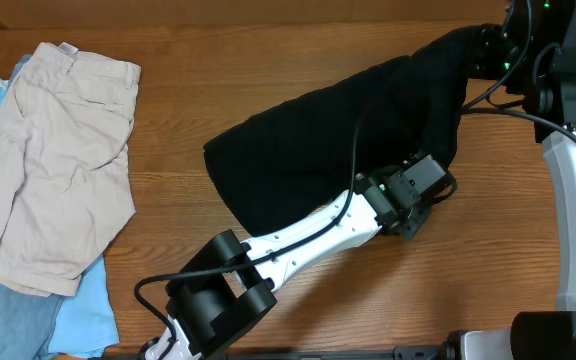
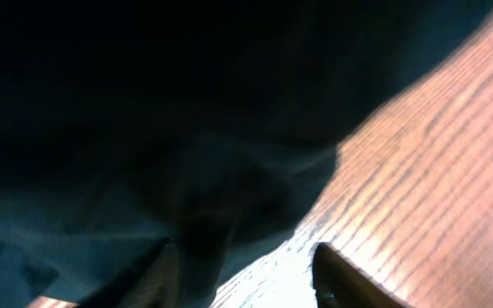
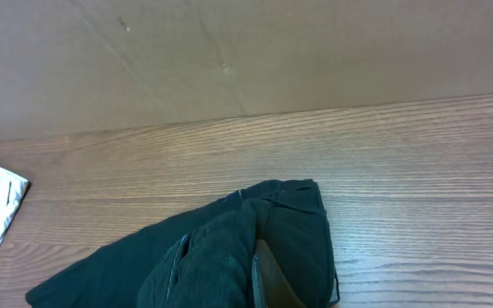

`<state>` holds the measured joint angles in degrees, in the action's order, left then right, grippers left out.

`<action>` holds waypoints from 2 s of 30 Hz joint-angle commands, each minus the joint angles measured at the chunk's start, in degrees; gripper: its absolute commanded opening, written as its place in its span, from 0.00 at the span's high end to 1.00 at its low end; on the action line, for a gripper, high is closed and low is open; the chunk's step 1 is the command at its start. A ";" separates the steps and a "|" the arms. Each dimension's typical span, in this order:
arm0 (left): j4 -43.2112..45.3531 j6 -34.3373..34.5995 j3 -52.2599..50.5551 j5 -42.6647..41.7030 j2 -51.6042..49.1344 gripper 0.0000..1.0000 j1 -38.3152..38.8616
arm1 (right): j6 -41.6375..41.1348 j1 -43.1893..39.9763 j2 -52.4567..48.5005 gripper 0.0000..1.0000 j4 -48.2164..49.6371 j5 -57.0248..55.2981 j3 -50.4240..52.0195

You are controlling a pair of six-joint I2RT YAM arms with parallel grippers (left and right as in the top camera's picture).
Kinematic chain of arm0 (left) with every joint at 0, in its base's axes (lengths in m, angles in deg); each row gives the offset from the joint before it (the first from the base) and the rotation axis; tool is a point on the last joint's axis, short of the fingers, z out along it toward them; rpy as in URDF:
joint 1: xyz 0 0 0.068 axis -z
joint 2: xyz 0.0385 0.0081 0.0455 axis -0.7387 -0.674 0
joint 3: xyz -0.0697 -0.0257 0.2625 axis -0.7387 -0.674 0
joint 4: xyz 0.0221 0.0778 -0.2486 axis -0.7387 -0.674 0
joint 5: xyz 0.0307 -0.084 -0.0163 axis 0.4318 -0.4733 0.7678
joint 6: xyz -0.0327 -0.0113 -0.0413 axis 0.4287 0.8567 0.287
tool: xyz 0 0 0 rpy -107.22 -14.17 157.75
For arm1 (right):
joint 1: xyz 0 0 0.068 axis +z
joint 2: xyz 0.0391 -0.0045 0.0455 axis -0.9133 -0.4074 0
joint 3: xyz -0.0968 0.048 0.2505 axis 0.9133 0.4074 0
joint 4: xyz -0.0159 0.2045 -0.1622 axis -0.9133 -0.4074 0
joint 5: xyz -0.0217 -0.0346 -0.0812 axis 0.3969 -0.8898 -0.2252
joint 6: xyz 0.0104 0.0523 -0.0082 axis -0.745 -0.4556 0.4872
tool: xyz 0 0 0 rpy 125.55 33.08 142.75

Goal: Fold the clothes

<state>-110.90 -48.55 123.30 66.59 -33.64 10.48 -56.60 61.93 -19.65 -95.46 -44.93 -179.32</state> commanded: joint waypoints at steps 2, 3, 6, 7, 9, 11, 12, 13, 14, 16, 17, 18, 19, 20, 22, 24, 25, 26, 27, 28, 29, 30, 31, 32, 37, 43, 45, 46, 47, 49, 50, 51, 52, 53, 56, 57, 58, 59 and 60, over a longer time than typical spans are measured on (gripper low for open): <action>1.97 3.26 -2.91 2.12 0.63 0.38 0.04 | -0.26 -0.24 0.09 0.96 0.50 0.00 -2.25; 2.21 3.23 -3.34 3.63 0.50 0.34 0.04 | -0.26 -0.24 0.09 0.96 0.50 0.02 -2.25; 3.76 3.17 -3.37 5.16 -1.75 0.24 0.04 | -0.28 -0.24 0.09 0.96 0.48 0.02 -2.25; 4.44 2.69 -3.37 4.72 -3.08 0.18 0.07 | -0.26 -0.24 0.09 0.96 0.44 0.02 -2.25; 4.98 1.09 -3.37 2.54 -4.42 0.12 0.07 | -0.26 -0.24 0.09 0.96 0.46 0.02 -2.25; 6.19 -1.99 -3.30 -0.48 -4.55 0.10 0.44 | -0.26 -0.24 0.09 0.96 0.55 0.02 -2.25; 6.25 -3.17 -3.30 -0.35 -4.55 0.09 0.81 | -0.26 -0.24 0.04 0.96 0.55 0.02 -2.25; 6.27 -4.04 -3.30 0.28 -4.59 0.09 1.22 | -0.26 -0.24 0.04 0.96 0.55 0.02 -2.25; 6.49 -4.59 -3.30 2.43 -4.63 0.08 1.95 | -0.26 -0.24 0.04 0.96 0.55 0.02 -2.25; 7.13 -4.61 -3.30 4.70 -4.96 0.07 2.43 | -0.26 -0.24 0.04 0.96 0.57 0.02 -2.25; 7.65 -4.61 -3.30 5.35 -5.46 0.07 2.58 | -0.26 -0.24 0.04 0.96 0.57 0.02 -2.25; 8.13 -4.61 -3.30 6.19 -6.08 0.09 2.67 | -0.26 -0.24 0.04 0.96 0.57 0.02 -2.25; 8.79 -5.31 -3.30 6.56 -6.84 0.10 2.67 | -0.26 -0.24 0.04 0.96 0.57 0.04 -2.25; 9.94 -7.15 -3.30 6.43 -8.02 0.10 2.67 | -0.26 -0.24 0.04 0.96 0.57 0.04 -2.25; 12.28 -9.29 -3.30 6.45 -10.69 0.09 2.67 | -0.26 -0.24 0.04 0.96 0.55 0.02 -2.25; 13.42 -9.27 -3.30 7.67 -11.34 0.28 2.51 | -0.26 -0.24 0.04 0.96 0.55 0.02 -2.25; 13.31 -9.27 -3.06 9.05 -11.23 0.71 2.51 | -0.24 -0.24 0.04 0.96 0.55 0.02 -2.25; 13.07 -9.27 -2.82 9.68 -11.21 0.91 2.51 | -0.22 -0.24 0.04 0.96 0.55 0.02 -2.25; 11.76 -9.29 -2.16 11.04 -10.97 0.96 2.45 | -0.04 -0.24 0.04 0.96 0.55 0.00 -2.25; 8.39 -9.29 -0.52 12.76 -10.36 0.96 2.32 | -0.04 -0.24 0.04 0.96 0.50 0.00 -2.25; 5.62 -9.29 0.79 14.40 -9.81 0.96 2.19 | -0.07 -0.24 0.04 0.96 0.50 0.02 -2.25; -0.33 -9.29 3.50 17.33 -8.57 0.96 1.81 | -0.09 -0.35 0.04 0.96 0.52 0.04 -2.25; -6.34 -9.29 6.80 18.40 -7.17 0.96 1.16 | -0.13 -0.55 0.04 0.96 0.52 0.09 -2.25; -14.01 -9.27 10.88 17.62 -4.52 0.96 -0.33 | -0.15 -0.68 0.04 0.96 0.46 0.22 -2.25; -29.77 -9.25 17.33 11.06 12.79 0.96 -13.20 | -0.24 -1.36 0.13 0.96 -2.97 2.19 -3.43; -29.42 -10.21 17.51 8.31 32.46 0.96 -39.34 | -0.28 -1.36 0.17 0.96 -20.55 2.14 -19.26; -29.29 -12.94 17.79 8.11 35.45 0.96 -41.48 | -0.28 -1.36 0.17 0.96 -26.99 2.14 -26.58; -29.35 -13.90 18.73 8.11 36.65 0.96 -41.57 | -0.28 -1.36 0.17 0.96 -30.95 1.88 -31.45; -29.49 -14.34 19.76 8.11 37.31 0.96 -41.57 | -0.26 -1.36 0.17 0.96 -33.18 1.64 -34.18; -30.45 -14.73 23.21 8.11 38.51 0.96 -41.57 | -0.26 -1.36 0.17 0.96 -39.30 0.87 -41.31; -31.21 -15.50 25.38 8.09 39.08 0.96 -41.57 | -0.26 -1.36 0.22 0.96 -42.66 0.83 -45.22; -32.30 -16.55 28.20 8.11 39.80 0.96 -41.57 | -0.28 -1.36 0.28 0.96 -46.31 0.42 -49.37; -33.57 -16.98 30.75 8.11 40.50 0.96 -41.57 | -0.28 -1.36 0.39 0.96 -49.40 0.39 -52.92; -35.30 -17.07 33.27 8.13 41.20 0.96 -41.57 | -0.28 -1.36 0.63 0.96 -51.89 0.39 -55.67; -43.23 -18.73 39.12 8.94 43.15 0.96 -41.57 | -0.55 -1.36 4.04 0.96 -52.30 0.00 -56.92; -45.05 -18.71 39.60 8.76 43.71 0.96 -41.57 | -0.55 -1.36 5.51 0.96 -52.30 -0.11 -56.92; -46.01 -18.69 39.60 8.48 43.87 0.96 -41.57 | -1.51 -1.36 6.43 0.96 -52.30 -1.27 -56.92; -47.52 -18.71 39.47 8.57 43.58 0.96 -41.57 | -2.03 -1.36 7.15 0.96 -52.30 -3.58 -56.89; -49.16 -18.71 39.45 8.81 41.09 0.96 -41.57 | -2.86 -1.36 7.08 0.96 -52.30 -5.11 -55.89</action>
<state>-158.13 -66.83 162.10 69.94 10.42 -29.78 -57.04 61.51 -12.94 -148.31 -41.19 -235.14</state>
